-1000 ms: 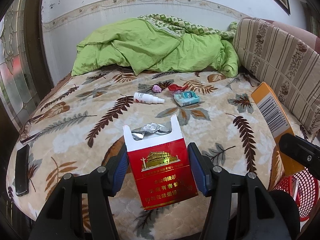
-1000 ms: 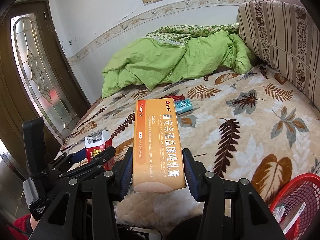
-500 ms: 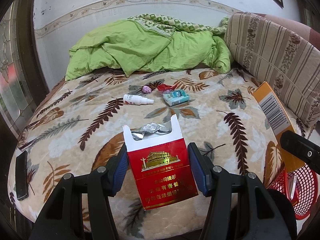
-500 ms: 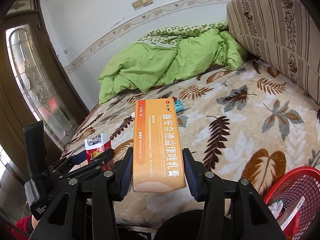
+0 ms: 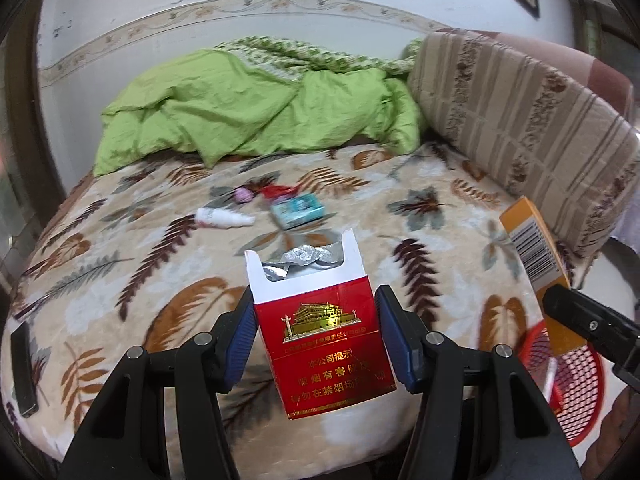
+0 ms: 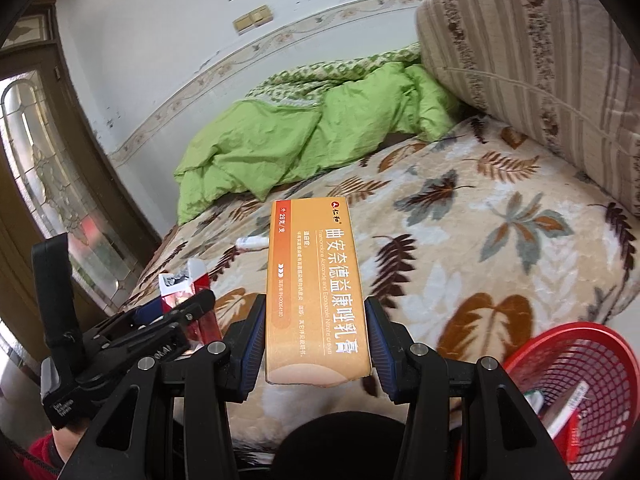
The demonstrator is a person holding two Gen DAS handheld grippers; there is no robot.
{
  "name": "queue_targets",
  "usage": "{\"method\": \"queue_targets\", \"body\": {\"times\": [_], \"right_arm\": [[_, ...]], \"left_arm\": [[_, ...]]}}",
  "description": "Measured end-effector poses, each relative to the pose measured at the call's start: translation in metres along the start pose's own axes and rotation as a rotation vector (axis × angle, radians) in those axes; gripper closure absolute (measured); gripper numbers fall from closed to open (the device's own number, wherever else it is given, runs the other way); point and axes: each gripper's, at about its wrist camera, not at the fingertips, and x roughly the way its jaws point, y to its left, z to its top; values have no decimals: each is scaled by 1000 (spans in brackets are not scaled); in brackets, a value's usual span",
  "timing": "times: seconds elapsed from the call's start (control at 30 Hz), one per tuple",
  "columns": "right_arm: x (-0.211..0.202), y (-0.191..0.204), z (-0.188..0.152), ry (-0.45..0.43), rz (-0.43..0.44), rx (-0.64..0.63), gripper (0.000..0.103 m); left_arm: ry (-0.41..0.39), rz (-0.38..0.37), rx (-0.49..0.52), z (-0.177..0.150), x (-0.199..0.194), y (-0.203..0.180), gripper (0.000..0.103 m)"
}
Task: Collect trash
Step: 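Carry the red cigarette pack and orange box over the red wastebasket, then open both tools to drop the pack and box into the wastebasket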
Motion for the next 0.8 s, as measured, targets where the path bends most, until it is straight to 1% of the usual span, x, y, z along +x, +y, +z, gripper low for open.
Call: {"method": "queue_targets", "body": {"times": [0.13, 0.3, 0.4, 0.53, 0.57, 0.73, 0.77, 0.8], "right_arm": [[-21, -25, 3, -21, -62, 34, 53], [-54, -73, -4, -28, -172, 117, 52], [-71, -100, -11, -24, -240, 173, 53], [-88, -128, -22, -9, -298, 228, 52], [-91, -133, -26, -5, -311, 237, 52], [-98, -155, -43, 24, -356, 291, 52], [-100, -159, -46, 27, -361, 298, 52], [-101, -163, -48, 31, -371, 304, 51]], "left_arm": [[-10, -77, 44, 8, -4, -26, 46], [24, -219, 85, 14, 0, -70, 46], [69, -300, 95, 14, 6, -95, 46], [146, -412, 110, 9, 14, -131, 46], [166, -440, 125, 6, 16, -144, 46], [239, -533, 199, -13, 21, -190, 46], [266, -570, 216, -17, 24, -199, 45], [285, -592, 229, -20, 24, -205, 44]]}}
